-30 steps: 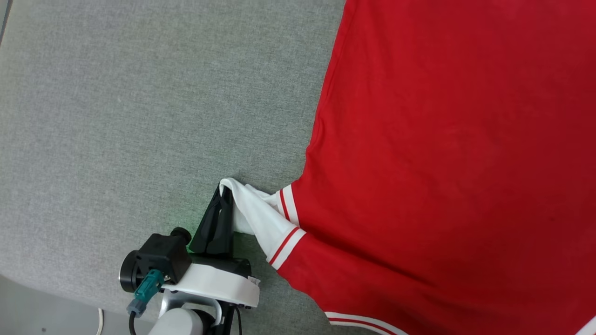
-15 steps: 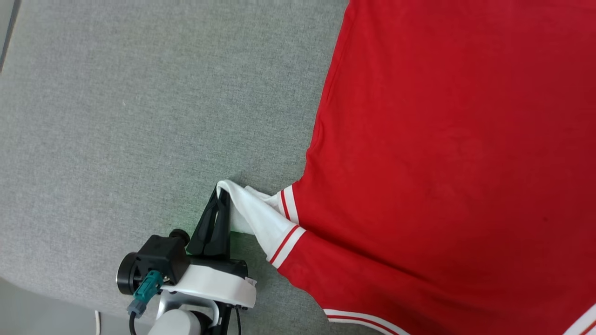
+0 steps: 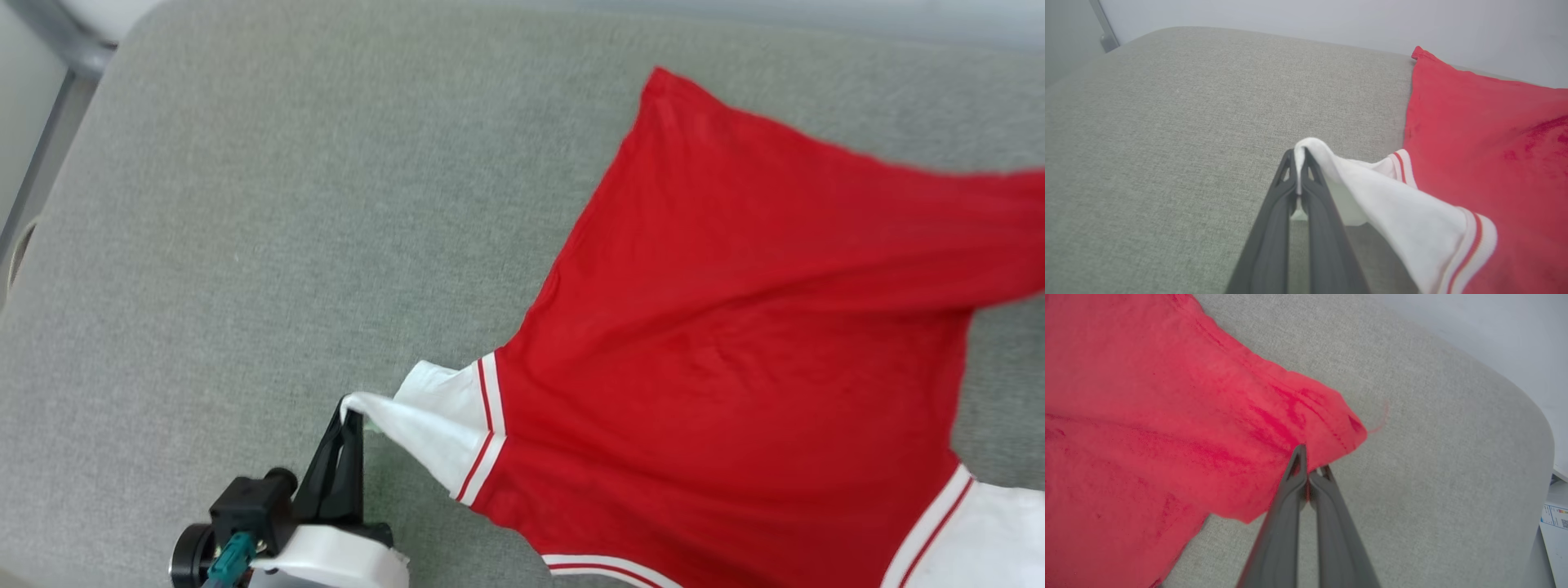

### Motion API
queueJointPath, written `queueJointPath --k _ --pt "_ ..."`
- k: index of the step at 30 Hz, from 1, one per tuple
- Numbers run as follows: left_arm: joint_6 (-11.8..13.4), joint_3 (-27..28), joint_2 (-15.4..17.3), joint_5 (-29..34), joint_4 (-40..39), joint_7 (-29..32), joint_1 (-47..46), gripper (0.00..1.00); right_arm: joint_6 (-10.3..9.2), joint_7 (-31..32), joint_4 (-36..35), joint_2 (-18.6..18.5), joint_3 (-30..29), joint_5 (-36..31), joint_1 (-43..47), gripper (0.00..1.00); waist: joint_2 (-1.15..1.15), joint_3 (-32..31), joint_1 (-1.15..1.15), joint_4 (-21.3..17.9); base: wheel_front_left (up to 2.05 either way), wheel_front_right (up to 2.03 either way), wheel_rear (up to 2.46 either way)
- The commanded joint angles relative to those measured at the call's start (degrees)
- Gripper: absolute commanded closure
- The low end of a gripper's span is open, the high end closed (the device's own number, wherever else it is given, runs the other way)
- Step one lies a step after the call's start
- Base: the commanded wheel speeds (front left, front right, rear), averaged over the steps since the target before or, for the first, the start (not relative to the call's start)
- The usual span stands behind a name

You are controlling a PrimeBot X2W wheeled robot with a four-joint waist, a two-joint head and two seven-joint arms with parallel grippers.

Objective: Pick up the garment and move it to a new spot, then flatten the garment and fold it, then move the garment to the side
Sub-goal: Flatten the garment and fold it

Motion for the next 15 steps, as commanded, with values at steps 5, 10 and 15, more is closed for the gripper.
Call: queueJointPath --k 5,10,15 --pt "0.91 0.95 1.29 -0.83 -0.11 0.42 3.17 1.0 -0.07 -2.78 -3.6 -3.1 0.56 3.36 9.87 1.0 0.0 -6.13 0.0 -3.76 0.0 0.0 0.0" --pt "1.04 1.13 2.09 -1.31 -0.05 0.95 5.16 1.0 -0.06 -4.54 -6.47 -5.31 -0.4 5.74 19.71 1.0 0.0 -8.99 0.0 -5.73 0.0 0.0 0.0" --pt "1.24 1.27 2.58 -1.63 -0.08 1.14 6.25 1.0 -0.06 -5.99 -7.76 -5.88 -2.16 8.06 30.65 1.0 0.0 -10.68 0.0 -6.96 0.0 0.0 0.0"
